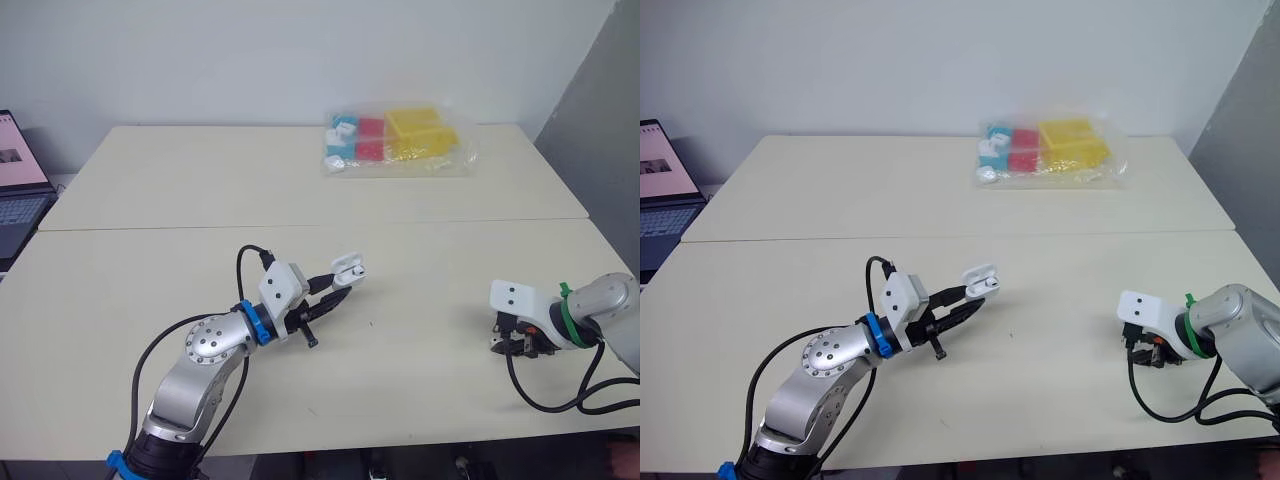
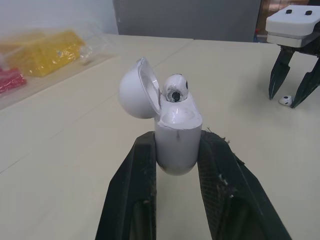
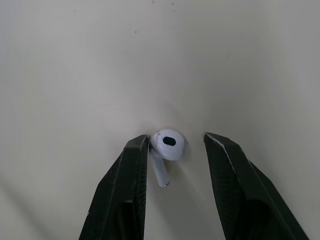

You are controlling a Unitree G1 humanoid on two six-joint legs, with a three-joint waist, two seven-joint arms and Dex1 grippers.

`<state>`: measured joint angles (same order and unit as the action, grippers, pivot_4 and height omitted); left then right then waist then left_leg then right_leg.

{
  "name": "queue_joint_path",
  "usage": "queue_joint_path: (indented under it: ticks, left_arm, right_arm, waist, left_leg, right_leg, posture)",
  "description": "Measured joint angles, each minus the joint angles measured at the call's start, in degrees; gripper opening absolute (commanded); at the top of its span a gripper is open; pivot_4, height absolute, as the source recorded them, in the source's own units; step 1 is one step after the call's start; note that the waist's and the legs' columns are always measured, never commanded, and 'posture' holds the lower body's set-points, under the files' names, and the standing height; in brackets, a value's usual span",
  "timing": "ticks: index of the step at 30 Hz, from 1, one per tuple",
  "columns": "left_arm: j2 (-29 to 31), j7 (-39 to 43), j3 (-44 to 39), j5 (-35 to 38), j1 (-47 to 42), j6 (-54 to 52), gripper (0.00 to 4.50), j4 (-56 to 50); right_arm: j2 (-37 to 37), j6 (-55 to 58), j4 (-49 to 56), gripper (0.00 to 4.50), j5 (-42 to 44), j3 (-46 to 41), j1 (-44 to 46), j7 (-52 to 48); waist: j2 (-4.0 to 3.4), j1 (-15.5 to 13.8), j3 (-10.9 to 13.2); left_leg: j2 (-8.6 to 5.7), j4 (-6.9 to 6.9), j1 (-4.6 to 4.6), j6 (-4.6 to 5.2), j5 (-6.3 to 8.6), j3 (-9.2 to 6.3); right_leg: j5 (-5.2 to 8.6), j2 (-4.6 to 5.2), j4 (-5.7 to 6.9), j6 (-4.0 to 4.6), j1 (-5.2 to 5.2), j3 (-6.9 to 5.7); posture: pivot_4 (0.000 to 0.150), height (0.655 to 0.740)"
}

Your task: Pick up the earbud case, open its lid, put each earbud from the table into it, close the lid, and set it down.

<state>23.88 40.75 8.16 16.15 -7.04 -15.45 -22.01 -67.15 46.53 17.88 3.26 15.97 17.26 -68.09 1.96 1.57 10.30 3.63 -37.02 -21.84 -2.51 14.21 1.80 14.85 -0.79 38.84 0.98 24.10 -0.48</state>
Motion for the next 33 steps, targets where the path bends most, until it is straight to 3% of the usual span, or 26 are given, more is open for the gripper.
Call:
queue_joint_path:
  ticks: [3, 5, 6, 15, 21, 29, 33]
  left_arm:
    - [0.00, 0.00, 0.00, -0.05, 0.05, 0.14, 0.78, 0.00]
    - [0.00, 0.02, 0.00, -0.18, 0.07, 0.59, 0.78, 0.03]
    - [0.00, 0.02, 0.00, -0.21, 0.07, 0.74, 0.78, 0.04]
    - [-0.05, 0.12, 0.00, -0.50, -0.04, 1.16, 0.78, 1.71]
    - [-1.63, -0.24, -0.26, 0.21, -1.30, 1.12, 0.78, 2.27]
    - [-3.78, -0.04, -1.31, 1.93, -2.21, 1.42, 0.78, 2.37]
    - [-4.89, 0.45, -1.06, 1.92, -3.86, 2.60, 0.78, 4.19]
  right_arm:
    - [0.01, 0.05, -0.15, 1.20, 0.05, 0.13, 0.19, -0.37]
    - [0.00, 0.01, -0.12, 0.51, 0.11, 0.13, 0.20, -0.65]
    - [-0.01, 0.01, -0.12, 0.41, 0.12, 0.13, 0.19, -0.68]
    - [-0.18, -0.94, -0.05, 0.42, 0.65, -0.11, 0.18, -1.03]
    - [1.61, -2.05, 7.90, 0.42, 10.63, -9.78, 2.83, -3.18]
    - [17.28, 5.42, 15.47, 0.42, 25.92, -18.04, 9.22, 5.73]
    - [37.79, 6.61, 16.24, 0.42, 33.03, -22.13, 12.77, 20.02]
  waist:
    - [0.00, 0.00, 0.00]
    - [0.00, -0.02, 0.00]
    - [0.00, -0.03, 0.00]
    - [0.00, -0.04, 0.00]
    - [-0.01, -0.07, 0.01]
    - [0.02, -0.12, 0.01]
    - [0.13, 0.11, -0.06]
  left_leg:
    - [0.00, 0.00, 0.00, 0.00, 0.00, 0.00]
    - [0.00, 0.00, 0.00, 0.00, 0.00, 0.00]
    - [0.00, 0.00, 0.00, 0.00, 0.00, 0.00]
    - [-0.01, 0.00, -0.01, 0.00, 0.00, 0.01]
    - [0.00, 0.01, -0.03, 0.00, 0.00, -0.04]
    - [-0.03, -0.01, -0.06, 0.00, 0.00, -0.04]
    - [0.01, -0.01, -0.04, 0.00, -0.01, -0.06]
  right_leg:
    - [0.00, 0.00, 0.00, 0.00, 0.00, 0.00]
    - [0.00, 0.00, 0.00, 0.00, 0.00, 0.00]
    - [0.00, 0.00, 0.00, 0.00, -0.01, 0.00]
    - [0.00, 0.01, 0.00, 0.00, 0.01, 0.00]
    - [0.00, -0.02, 0.01, 0.00, 0.01, -0.04]
    - [-0.01, -0.01, 0.01, -0.01, -0.01, -0.02]
    - [-0.02, -0.04, 0.11, -0.01, -0.01, 0.03]
  posture:
    - [0.150, 0.7400]
    - [0.150, 0.7400]
    - [0.150, 0.7400]
    - [0.150, 0.7400]
    - [0.150, 0.7400]
    - [0.150, 0.7400]
    - [0.150, 0.7400]
